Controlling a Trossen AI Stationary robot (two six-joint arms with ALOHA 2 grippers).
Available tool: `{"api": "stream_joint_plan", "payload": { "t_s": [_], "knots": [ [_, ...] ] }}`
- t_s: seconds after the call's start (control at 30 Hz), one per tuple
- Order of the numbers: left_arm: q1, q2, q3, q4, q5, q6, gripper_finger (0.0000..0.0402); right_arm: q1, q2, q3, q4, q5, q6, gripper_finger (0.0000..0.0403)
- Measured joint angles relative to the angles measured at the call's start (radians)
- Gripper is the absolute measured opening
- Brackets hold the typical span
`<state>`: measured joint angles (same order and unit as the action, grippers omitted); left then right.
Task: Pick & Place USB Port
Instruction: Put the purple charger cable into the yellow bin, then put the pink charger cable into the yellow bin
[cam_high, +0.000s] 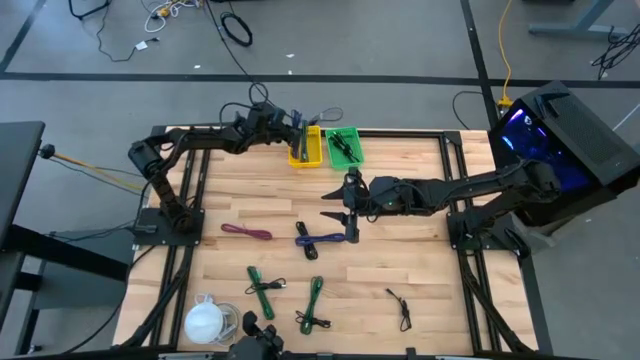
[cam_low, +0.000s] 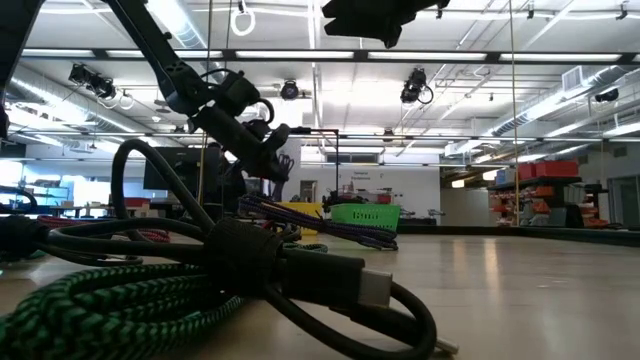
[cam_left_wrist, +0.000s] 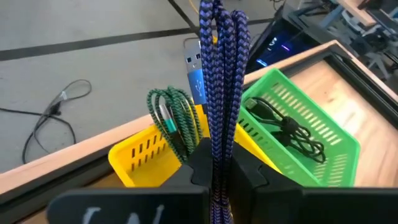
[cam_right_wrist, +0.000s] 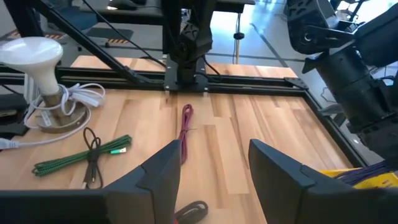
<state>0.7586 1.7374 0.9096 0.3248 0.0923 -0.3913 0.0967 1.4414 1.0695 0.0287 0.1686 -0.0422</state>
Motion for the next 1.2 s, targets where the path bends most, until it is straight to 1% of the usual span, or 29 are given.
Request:
{"api": "stream_joint_plan", "payload": {
  "t_s": [0.23,0.37,0.5,0.83,0.93,1.07,1.1,1.13,1.2],
  "knots": [
    [0.000,0.000,0.000,-0.027,-0.006,-0.042,0.0025,0.000,0.000,0.000,0.000,0.000,0.000,0.0190],
    [0.000,0.000,0.000,-0.067,-0.006,-0.043,0.0027,0.000,0.000,0.000,0.000,0.000,-0.001,0.0190],
    [0.000,0.000,0.000,-0.062,-0.006,-0.043,0.0028,0.000,0.000,0.000,0.000,0.000,-0.001,0.0190],
    [0.000,0.000,0.000,-0.062,-0.006,-0.070,0.0096,-0.001,0.000,0.000,0.000,0.000,-0.002,0.0190],
    [-0.001,0.000,0.000,-0.047,-0.026,-0.056,0.0108,-0.001,0.002,0.000,0.000,0.000,-0.011,0.0190],
    [0.003,-0.003,0.000,0.028,-0.039,0.025,0.0110,-0.002,0.019,0.000,0.001,0.020,-0.014,0.0190],
    [0.008,-0.008,0.000,0.042,-0.019,0.059,0.0110,-0.002,0.025,0.000,0.000,0.031,-0.007,0.0190],
    [0.015,-0.020,0.000,0.041,0.023,0.087,0.0109,-0.002,0.030,0.000,-0.007,0.038,-0.002,0.0190],
    [0.026,-0.047,0.000,0.037,0.156,0.136,0.0107,-0.002,0.041,0.000,-0.020,0.047,0.008,0.0190]
  ]
}}
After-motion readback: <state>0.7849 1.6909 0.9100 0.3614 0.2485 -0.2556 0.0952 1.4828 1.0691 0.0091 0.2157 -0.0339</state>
